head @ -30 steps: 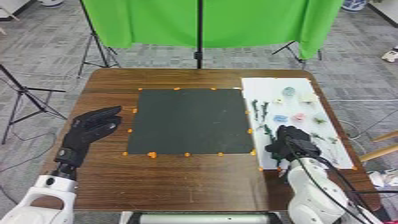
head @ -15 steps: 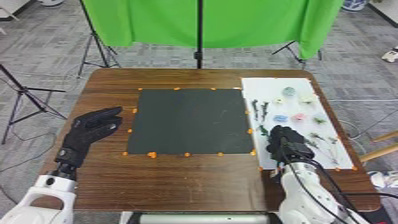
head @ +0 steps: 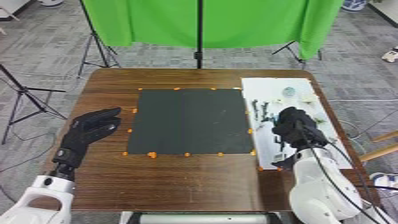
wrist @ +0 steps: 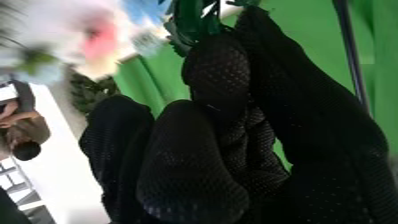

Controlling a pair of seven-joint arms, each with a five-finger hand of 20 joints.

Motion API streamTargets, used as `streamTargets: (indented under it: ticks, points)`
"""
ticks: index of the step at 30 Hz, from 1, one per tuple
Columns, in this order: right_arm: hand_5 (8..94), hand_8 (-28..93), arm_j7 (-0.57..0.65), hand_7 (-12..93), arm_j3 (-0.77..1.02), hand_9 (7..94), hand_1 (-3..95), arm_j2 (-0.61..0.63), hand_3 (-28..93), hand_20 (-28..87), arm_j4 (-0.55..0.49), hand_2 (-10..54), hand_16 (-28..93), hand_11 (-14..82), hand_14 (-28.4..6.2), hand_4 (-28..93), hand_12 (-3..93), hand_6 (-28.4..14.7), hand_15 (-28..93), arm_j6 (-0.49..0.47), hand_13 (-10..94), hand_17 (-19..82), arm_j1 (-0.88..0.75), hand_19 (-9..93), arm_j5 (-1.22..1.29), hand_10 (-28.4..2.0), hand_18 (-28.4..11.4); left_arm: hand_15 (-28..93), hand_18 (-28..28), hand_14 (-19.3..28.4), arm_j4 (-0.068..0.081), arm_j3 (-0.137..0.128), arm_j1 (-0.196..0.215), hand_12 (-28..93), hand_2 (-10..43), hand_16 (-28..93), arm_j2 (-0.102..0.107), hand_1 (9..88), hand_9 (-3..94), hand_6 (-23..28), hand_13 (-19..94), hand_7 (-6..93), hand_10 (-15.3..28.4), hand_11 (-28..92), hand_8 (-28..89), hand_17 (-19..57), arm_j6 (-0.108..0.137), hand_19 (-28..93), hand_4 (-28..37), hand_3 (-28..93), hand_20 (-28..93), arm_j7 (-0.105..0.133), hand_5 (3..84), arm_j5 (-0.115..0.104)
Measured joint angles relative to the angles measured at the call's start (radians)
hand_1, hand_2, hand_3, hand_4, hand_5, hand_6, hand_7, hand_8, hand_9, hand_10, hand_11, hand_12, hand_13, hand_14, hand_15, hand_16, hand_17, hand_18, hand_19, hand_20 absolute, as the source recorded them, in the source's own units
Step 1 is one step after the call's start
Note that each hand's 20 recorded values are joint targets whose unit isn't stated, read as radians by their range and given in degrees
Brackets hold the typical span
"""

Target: Arrange flowers

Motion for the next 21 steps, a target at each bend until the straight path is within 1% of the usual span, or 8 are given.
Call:
streamTargets:
  ticks: [2,4,7,10,12,14,17,21]
  points:
    - [67.8,15,-0.012,54,-0.001,87.2,59.1,0.0,58,59,-0.01,-9.5,26,47.0,0.8,-4,37.6,-4.5,70,0.038,94,70,0.022,93,0.056,-11.3,-14.1,21,14.7,19.4,0.0,-0.003,0.002,15,-9.4,2,0.011,32.2,49.8,3.9,41,13.3,13.9,19,-5,9.8,0.001,14,-14.2,63,24,-0.002,50.0,-0.002]
    - [67.9,15,-0.024,54,-0.019,87.4,59.0,0.0,58,59,-0.009,-9.5,26,47.0,0.9,-3,37.5,-4.6,71,0.074,94,70,0.056,93,0.12,-11.3,-14.0,21,14.7,19.3,0.003,-0.007,0.006,15,-9.4,2,0.029,32.1,49.9,3.9,41,13.5,13.9,19,-5,9.8,0.005,14,-14.3,63,24,-0.002,50.1,-0.009]
    - [68.1,15,-0.037,54,-0.092,87.6,59.0,-0.003,58,59,0.005,-9.5,26,47.2,1.2,-3,37.0,-4.7,71,0.101,94,70,0.134,93,0.178,-11.3,-13.9,21,14.6,19.0,0.018,-0.016,0.014,15,-9.5,2,0.074,32.0,50.1,3.7,42,14.2,13.8,20,-5,9.9,0.023,14,-14.4,64,24,-0.001,50.7,-0.031]
    - [68.1,15,-0.049,54,-0.197,87.7,58.9,-0.022,58,59,0.044,-9.5,25,47.4,1.3,-3,36.5,-4.7,71,0.104,94,70,0.234,93,0.198,-11.3,-13.8,21,14.4,18.8,0.047,-0.03,0.023,15,-9.5,2,0.128,31.9,50.4,3.8,42,14.7,13.7,20,-5,10.1,0.062,14,-14.7,64,23,0.002,51.0,-0.073]
    - [68.1,15,-0.061,54,-0.272,87.7,58.8,-0.055,58,59,0.088,-9.5,25,47.5,1.3,-3,36.3,-4.7,71,0.104,94,70,0.31,93,0.222,-11.3,-13.8,22,14.4,18.9,0.075,-0.042,0.028,15,-9.5,2,0.164,31.8,50.4,3.8,42,14.9,13.7,20,-6,10.3,0.096,14,-15.0,65,24,0.004,51.0,-0.098]
    - [68.0,15,-0.075,54,-0.334,87.8,58.9,-0.094,58,59,0.136,-9.5,25,47.7,1.4,-3,35.8,-4.7,71,0.104,94,70,0.376,93,0.251,-11.3,-13.8,22,14.3,18.8,0.098,-0.054,0.032,15,-9.5,1,0.188,31.8,50.6,3.8,42,15.0,13.6,20,-6,10.3,0.116,14,-15.2,65,24,0.005,51.1,-0.104]
    - [68.0,15,-0.093,54,-0.429,87.7,58.8,-0.16,58,59,0.212,-9.5,25,48.0,1.5,-3,35.2,-4.7,71,0.104,94,71,0.472,93,0.286,-11.2,-13.8,22,14.3,18.8,0.119,-0.067,0.036,14,-9.5,1,0.201,31.8,50.6,3.6,42,15.4,13.6,20,-6,10.4,0.121,14,-15.4,65,24,0.009,51.1,-0.104]
    - [67.8,15,-0.12,55,-0.529,87.7,58.8,-0.246,57,59,0.292,-9.5,25,48.3,1.5,-3,34.9,-4.7,71,0.106,94,71,0.573,93,0.318,-11.1,-13.7,22,14.2,18.6,0.134,-0.06,0.036,14,-9.5,1,0.199,31.9,50.6,3.5,42,15.7,13.6,21,-6,10.5,0.122,13,-15.5,66,24,0.02,51.1,-0.104]
